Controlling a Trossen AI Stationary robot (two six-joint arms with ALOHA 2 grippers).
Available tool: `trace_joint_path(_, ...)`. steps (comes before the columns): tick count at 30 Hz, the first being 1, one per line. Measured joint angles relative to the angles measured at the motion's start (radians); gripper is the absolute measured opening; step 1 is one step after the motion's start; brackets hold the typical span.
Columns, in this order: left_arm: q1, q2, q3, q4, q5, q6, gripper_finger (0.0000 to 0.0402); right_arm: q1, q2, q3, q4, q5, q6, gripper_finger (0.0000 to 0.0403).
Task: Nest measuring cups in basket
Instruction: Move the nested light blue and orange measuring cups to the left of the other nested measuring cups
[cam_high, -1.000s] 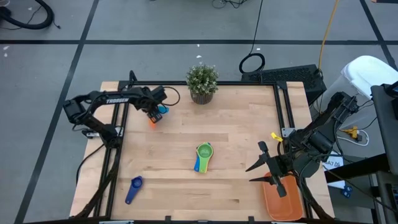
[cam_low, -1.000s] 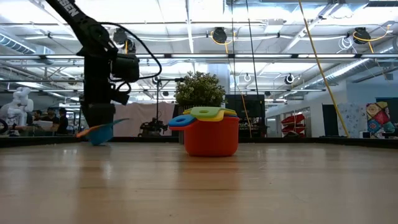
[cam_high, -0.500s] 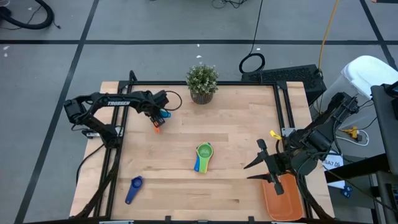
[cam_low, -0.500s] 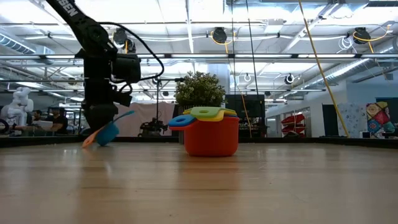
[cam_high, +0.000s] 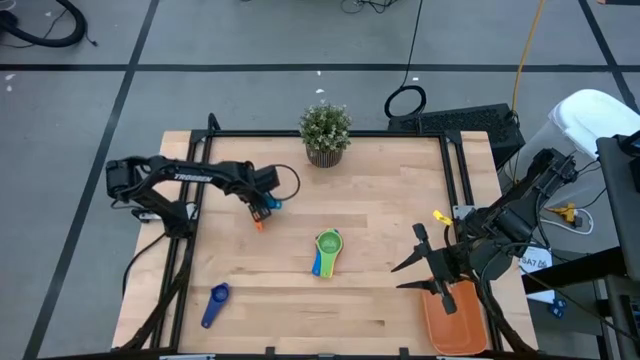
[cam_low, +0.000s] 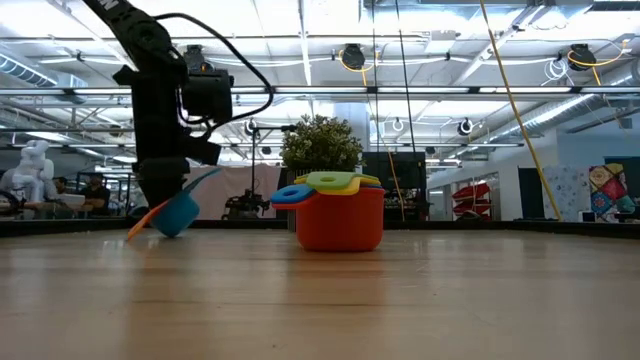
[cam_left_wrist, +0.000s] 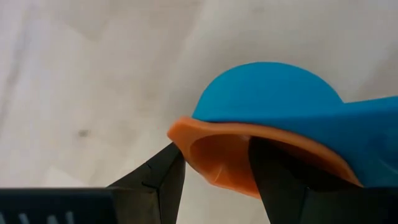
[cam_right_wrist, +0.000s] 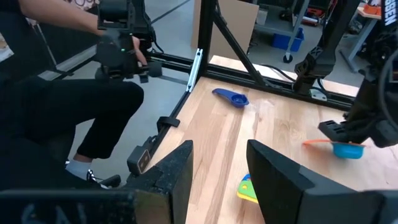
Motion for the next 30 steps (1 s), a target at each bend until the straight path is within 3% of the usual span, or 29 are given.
trace_joint_path(14,-0.264,0.001,0.028,-0.014,0.022,-0.178,0.0179,-0.050,0.000,0.000,0.011,-0.001,-0.018,0.0144)
trace_joint_path(21,-0.343,0.001,0.113,-0.025,0.025,-0.222,0.0179,-0.068,0.000,0.000,0.029,-0.002,-0.029,0.0144)
trace_joint_path(30,-0.402,0.001,0.124,-0.031,0.020,-0.275,0.0179,-0.069,0.000,-0.011,0.068,-0.005,-0.030,0.0144)
